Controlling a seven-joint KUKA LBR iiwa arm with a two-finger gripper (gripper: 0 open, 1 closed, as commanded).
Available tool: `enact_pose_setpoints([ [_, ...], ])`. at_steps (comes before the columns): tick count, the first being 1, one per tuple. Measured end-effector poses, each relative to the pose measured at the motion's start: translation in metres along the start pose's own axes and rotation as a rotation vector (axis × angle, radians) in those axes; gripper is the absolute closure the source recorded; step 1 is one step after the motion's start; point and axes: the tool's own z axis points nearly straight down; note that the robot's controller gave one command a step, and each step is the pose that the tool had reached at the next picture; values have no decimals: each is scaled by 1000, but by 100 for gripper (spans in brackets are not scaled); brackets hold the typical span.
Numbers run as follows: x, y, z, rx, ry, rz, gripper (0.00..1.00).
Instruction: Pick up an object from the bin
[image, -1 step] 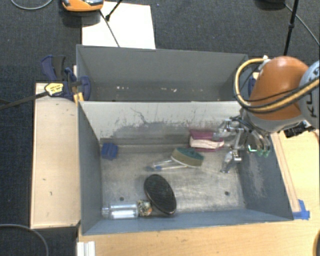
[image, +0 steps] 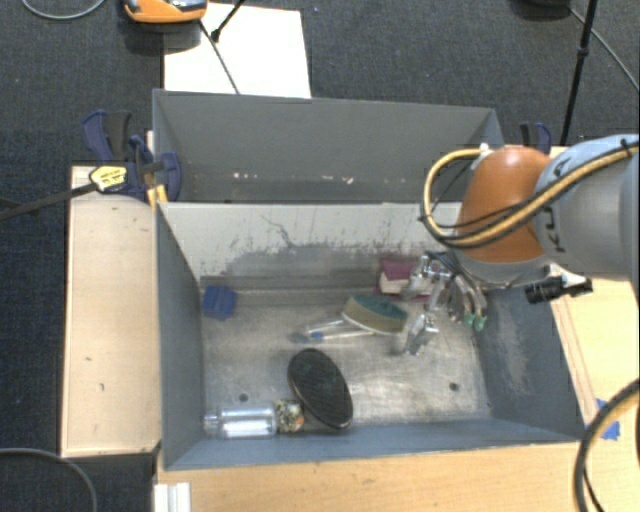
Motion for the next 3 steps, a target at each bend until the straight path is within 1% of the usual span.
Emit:
enact_pose_setpoints([
  [1,3,19,6,21,-1,57,0],
  [2,6,25,6,15,-7,77,0],
  [3,18,45,7,18,-22,62,0],
])
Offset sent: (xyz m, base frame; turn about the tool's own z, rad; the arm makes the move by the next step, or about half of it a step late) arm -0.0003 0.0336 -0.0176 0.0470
